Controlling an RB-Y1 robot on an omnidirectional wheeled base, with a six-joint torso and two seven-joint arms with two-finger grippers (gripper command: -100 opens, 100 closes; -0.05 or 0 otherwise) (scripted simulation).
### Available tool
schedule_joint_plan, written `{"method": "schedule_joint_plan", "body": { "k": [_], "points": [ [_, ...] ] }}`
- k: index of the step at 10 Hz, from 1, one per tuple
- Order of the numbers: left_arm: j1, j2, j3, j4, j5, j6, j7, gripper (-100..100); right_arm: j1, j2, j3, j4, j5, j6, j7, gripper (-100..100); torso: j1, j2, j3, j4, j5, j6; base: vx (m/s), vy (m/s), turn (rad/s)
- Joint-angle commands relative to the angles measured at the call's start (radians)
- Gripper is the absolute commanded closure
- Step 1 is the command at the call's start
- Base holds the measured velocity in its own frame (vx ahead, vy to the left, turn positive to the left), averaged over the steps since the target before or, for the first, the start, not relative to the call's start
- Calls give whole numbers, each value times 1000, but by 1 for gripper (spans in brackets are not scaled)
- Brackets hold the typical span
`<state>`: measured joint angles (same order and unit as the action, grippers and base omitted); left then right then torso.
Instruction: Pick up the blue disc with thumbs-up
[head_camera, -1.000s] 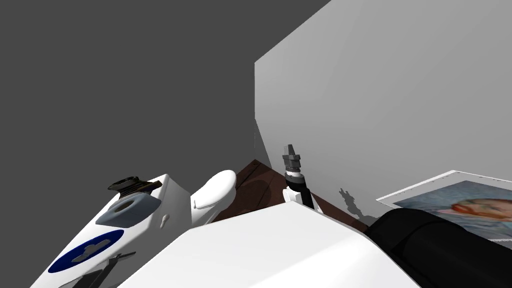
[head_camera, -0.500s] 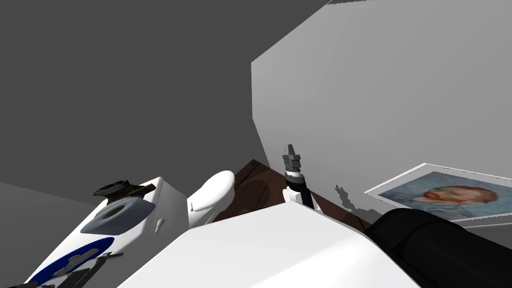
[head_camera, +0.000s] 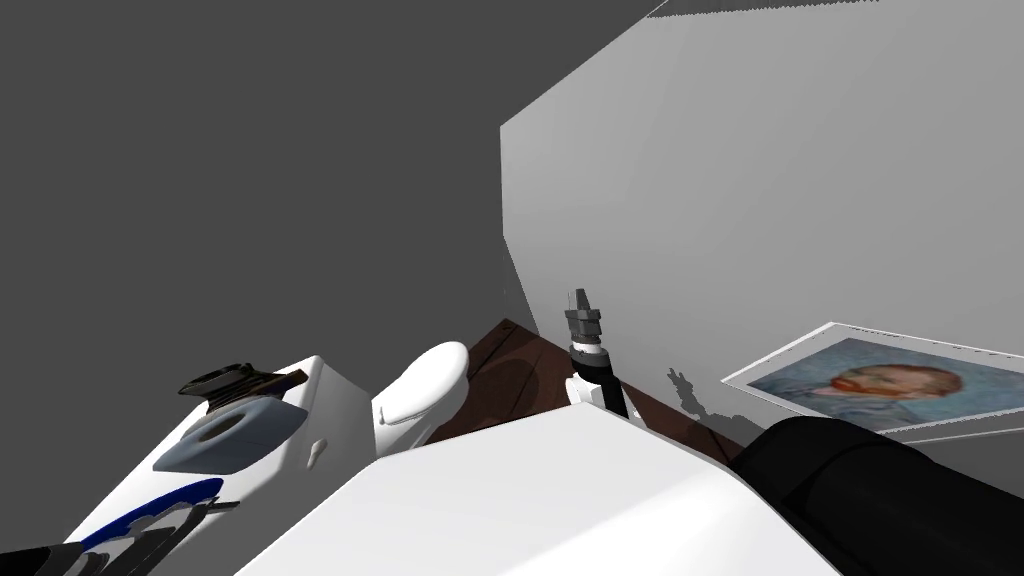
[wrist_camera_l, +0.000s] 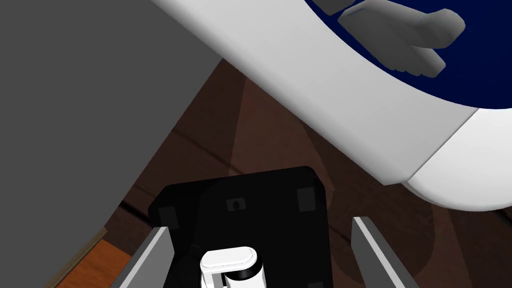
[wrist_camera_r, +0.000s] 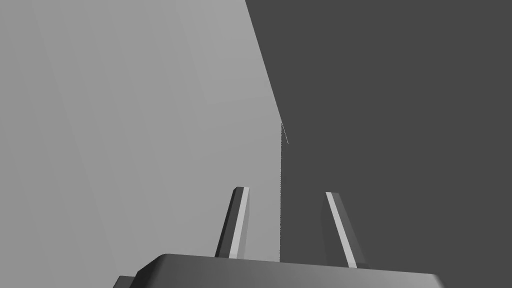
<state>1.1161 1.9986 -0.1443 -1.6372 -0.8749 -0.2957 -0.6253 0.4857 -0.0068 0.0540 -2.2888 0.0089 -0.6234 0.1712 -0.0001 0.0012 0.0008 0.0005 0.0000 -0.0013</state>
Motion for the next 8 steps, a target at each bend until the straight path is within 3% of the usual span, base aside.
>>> {"method": "schedule_joint_plan", "body": {
  "k": [1, 4, 6, 8],
  "points": [
    [25, -10, 50, 13, -50, -24, 50, -100, 0, 0, 0, 0, 0, 0, 0, 0, 0, 0, 0, 0, 0, 0, -23, 5, -76],
    [25, -10, 50, 13, -110, -24, 52, -100, 0, 0, 0, 0, 0, 0, 0, 0, 0, 1, 1, 0, 0, -1, -5, 1, 5],
    [37, 75, 43, 56, -150, -25, 33, -100, 0, 0, 0, 0, 0, 0, 0, 0, 0, 0, 0, 0, 0, 0, -25, 2, -128],
    [37, 89, 43, 56, -150, -25, 33, -100, 0, 0, 0, 0, 0, 0, 0, 0, 0, 2, 1, 1, 0, -1, -25, 5, -12]
  ]
}}
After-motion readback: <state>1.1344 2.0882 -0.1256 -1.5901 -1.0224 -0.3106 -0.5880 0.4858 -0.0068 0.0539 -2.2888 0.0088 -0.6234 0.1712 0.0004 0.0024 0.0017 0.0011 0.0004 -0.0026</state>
